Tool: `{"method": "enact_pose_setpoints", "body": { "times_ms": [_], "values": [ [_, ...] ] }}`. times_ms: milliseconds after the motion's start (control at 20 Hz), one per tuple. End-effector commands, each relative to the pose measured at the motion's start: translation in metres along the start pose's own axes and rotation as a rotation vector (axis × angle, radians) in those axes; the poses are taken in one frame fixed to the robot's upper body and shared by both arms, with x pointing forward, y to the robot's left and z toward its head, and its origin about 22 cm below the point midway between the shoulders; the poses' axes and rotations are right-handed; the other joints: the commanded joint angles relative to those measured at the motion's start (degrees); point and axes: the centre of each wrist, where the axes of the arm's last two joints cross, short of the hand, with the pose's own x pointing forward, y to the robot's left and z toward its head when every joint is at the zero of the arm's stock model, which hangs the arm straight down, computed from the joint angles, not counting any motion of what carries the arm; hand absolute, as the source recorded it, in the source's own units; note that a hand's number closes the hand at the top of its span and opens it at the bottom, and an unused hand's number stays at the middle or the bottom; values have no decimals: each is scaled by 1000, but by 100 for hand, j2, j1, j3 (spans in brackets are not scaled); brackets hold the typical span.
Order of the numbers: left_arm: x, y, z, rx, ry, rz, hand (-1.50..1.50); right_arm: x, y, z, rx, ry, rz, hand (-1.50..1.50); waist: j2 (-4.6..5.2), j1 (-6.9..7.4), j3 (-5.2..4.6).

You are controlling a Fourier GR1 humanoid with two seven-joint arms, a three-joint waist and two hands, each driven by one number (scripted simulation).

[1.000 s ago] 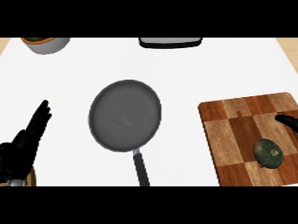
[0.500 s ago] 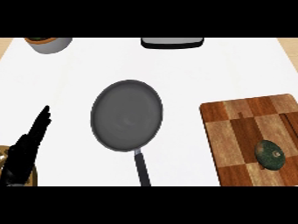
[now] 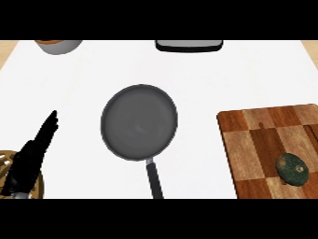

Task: Pick the squash from the cutting board and place it in the pan

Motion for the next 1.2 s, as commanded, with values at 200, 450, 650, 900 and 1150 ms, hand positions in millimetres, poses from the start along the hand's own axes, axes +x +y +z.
{"method": "enact_pose_setpoints", "body": {
  "times_ms": [200, 450, 650, 900, 1150],
  "values": [
    [16, -5, -3, -5, -2, -3, 0, 52, 21, -24, 113, 100, 91, -150, 9, 83, 6],
    [7, 10, -7, 1, -14, 2, 0, 78, 19, -33, 215, 135, 141, -150, 6, 64, 4],
    [15, -15, -6, -13, 7, -7, 0, 90, 46, -39, 257, 186, 249, -150, 12, 88, 5],
    [7, 1, 6, -10, -16, 6, 0, 90, 56, -53, 345, 291, 351, -150, 8, 134, 5],
    [12, -2, -14, -2, 4, -19, 0, 109, 46, -51, 362, 321, 383, -150, 6, 49, 5]
  ]
}}
